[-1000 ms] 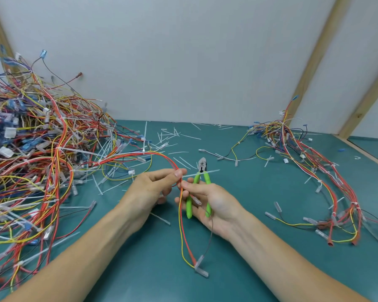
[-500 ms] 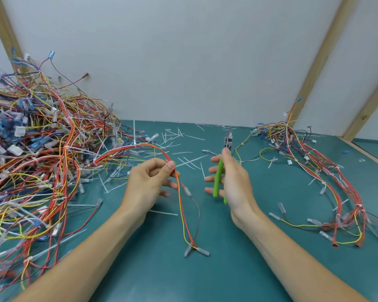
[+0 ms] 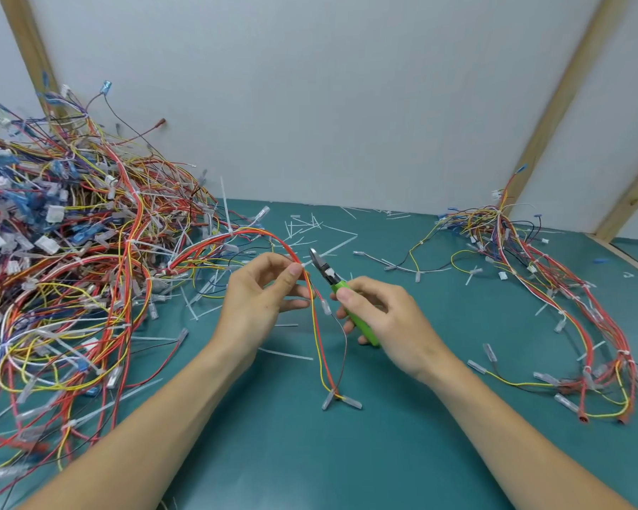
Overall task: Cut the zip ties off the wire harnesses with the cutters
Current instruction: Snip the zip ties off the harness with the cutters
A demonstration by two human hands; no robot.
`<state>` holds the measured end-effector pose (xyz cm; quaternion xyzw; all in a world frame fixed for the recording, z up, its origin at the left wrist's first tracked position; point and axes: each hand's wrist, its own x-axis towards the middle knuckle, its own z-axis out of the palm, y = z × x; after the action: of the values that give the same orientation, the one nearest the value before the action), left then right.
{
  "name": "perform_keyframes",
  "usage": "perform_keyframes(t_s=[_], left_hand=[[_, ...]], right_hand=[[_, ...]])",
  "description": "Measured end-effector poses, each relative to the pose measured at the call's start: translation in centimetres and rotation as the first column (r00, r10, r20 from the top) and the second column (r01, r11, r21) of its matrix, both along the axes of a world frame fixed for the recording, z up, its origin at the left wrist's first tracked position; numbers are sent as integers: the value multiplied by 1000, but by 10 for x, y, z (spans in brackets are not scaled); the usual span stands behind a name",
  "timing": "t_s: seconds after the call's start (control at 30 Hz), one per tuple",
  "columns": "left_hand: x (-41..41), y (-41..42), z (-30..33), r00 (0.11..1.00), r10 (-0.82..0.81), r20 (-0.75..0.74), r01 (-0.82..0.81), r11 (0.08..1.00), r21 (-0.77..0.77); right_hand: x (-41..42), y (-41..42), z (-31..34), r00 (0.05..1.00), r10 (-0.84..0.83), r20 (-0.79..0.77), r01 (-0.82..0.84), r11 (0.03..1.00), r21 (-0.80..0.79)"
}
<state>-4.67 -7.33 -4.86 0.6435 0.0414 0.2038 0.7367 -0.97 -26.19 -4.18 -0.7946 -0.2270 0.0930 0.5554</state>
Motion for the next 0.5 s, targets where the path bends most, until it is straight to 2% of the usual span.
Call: perform_keyframes(t_s=[0.17, 0.33, 0.5], left_hand=[[0, 1, 2, 998, 59, 25, -59, 998, 1], [0, 1, 2, 996, 84, 33, -84, 996, -20], [1, 2, 2, 996, 88, 26, -87, 996, -30]], right_hand=[[-2, 0, 4, 999, -12, -51, 11, 1000, -19], [-1, -2, 12, 964, 45, -261, -32, 998, 54], [1, -4, 14, 939, 95, -331, -69, 994, 90]])
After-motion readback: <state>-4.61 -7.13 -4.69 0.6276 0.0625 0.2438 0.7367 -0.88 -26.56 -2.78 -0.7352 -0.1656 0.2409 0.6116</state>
